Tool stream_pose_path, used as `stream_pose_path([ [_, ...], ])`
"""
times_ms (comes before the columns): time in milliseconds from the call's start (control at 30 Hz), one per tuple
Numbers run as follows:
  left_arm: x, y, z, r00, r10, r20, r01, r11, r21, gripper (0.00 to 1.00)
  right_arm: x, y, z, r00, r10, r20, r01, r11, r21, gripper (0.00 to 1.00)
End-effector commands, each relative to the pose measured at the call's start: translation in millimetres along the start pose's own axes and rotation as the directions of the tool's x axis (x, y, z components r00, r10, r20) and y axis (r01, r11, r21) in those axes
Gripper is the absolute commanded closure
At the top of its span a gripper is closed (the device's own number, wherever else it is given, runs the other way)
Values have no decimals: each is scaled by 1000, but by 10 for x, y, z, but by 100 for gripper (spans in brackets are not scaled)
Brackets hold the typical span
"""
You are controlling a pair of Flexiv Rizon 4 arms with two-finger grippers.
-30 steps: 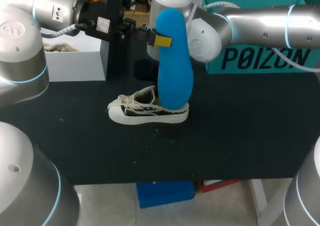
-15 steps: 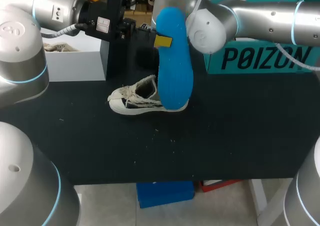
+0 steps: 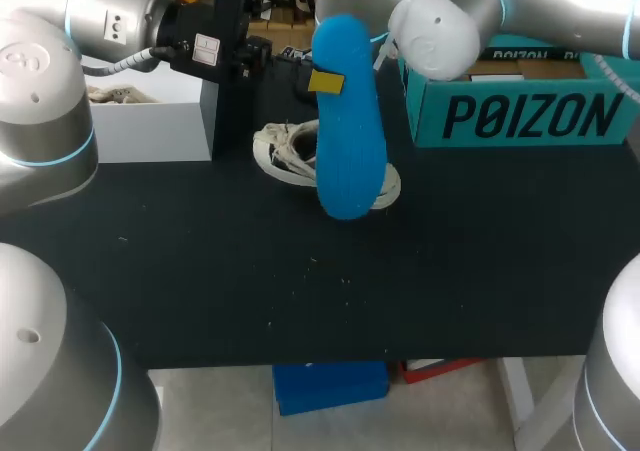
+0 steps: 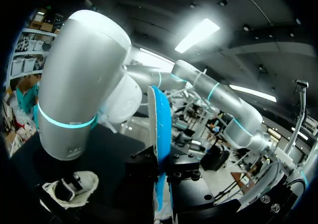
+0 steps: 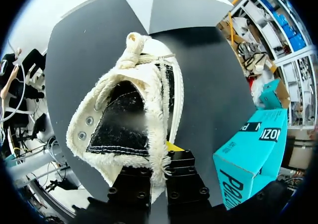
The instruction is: Take the shoe out of the shoebox, open the shoe tongue, remove and reinsert the insole, then place the shoe into the shoebox
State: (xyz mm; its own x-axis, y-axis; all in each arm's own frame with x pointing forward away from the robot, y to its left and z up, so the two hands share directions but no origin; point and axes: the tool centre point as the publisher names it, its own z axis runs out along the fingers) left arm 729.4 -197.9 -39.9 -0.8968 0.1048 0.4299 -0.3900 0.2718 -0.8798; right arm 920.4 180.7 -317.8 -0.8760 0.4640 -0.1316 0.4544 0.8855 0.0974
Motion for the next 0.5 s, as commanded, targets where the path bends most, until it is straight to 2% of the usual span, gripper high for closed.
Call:
stream_pose_path([
  [33, 1, 12, 11, 1000, 1, 2, -1, 1000, 1, 100, 95, 29, 9, 864, 484, 137, -498, 863, 92, 100],
  [167, 1, 12, 11, 1000, 1, 2, -1, 1000, 1, 100, 188, 35, 23, 793, 585, 171, -604, 792, 92, 100],
  [300, 1, 12, 11, 1000, 1, 2, -1, 1000, 1, 100, 215, 25, 26, 694, 700, 168, -715, 697, 52, 100],
  [500, 1, 12, 11, 1000, 1, 2, -1, 1000, 1, 100, 254, -4, 53, 575, 804, 150, -815, 579, 21, 100],
])
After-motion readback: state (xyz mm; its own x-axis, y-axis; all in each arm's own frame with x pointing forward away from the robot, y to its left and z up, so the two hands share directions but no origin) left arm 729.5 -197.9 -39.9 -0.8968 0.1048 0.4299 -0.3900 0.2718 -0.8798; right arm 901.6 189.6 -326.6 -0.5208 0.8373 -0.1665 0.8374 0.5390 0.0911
